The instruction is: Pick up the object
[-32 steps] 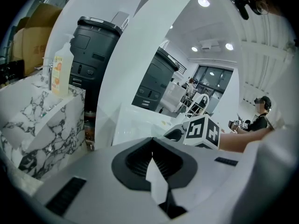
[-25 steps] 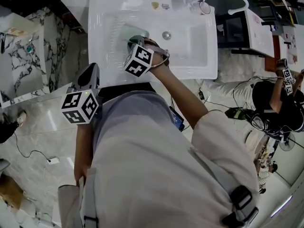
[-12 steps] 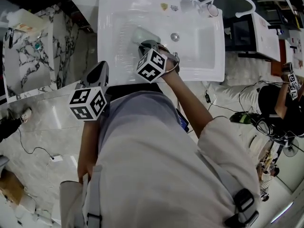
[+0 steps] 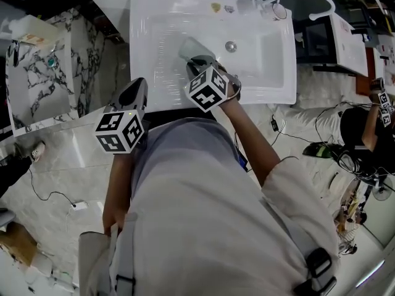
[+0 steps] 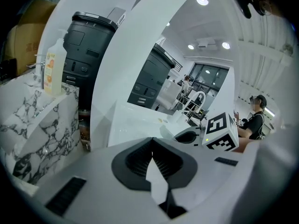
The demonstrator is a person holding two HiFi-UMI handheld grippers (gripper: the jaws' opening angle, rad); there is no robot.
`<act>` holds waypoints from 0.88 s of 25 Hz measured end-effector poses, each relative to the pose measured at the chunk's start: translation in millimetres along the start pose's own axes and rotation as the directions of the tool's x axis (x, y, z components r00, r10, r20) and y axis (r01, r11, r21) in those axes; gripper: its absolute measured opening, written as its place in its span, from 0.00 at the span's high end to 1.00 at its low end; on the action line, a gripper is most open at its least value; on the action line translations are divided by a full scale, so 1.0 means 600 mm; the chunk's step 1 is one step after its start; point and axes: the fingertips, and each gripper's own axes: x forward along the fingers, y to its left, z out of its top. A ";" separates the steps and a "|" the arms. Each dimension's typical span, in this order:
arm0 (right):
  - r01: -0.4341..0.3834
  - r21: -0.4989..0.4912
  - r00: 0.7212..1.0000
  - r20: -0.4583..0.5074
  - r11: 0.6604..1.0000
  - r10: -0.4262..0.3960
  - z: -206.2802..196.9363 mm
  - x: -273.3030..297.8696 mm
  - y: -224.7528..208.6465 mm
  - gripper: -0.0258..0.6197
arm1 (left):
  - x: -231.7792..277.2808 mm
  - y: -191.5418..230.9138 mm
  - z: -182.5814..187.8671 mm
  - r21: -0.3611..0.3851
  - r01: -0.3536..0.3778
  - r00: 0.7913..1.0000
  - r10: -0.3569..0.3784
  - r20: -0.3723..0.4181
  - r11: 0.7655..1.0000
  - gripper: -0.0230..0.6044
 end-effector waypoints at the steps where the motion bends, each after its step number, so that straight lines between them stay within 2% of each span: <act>1: 0.001 0.011 1.000 0.005 1.000 -0.001 0.001 -0.002 -0.001 0.87 | 0.002 0.000 0.001 0.001 0.003 1.000 -0.003 -0.002 1.000 0.96; 10: -0.018 0.130 0.998 0.054 0.991 0.011 0.007 -0.032 -0.006 0.87 | 0.014 -0.005 0.000 0.018 0.024 0.999 -0.023 -0.023 1.000 0.96; 22: -0.049 0.268 0.993 0.118 0.962 0.017 0.019 -0.062 -0.003 0.87 | 0.003 0.016 0.008 -0.018 0.010 1.000 -0.010 0.000 1.000 0.96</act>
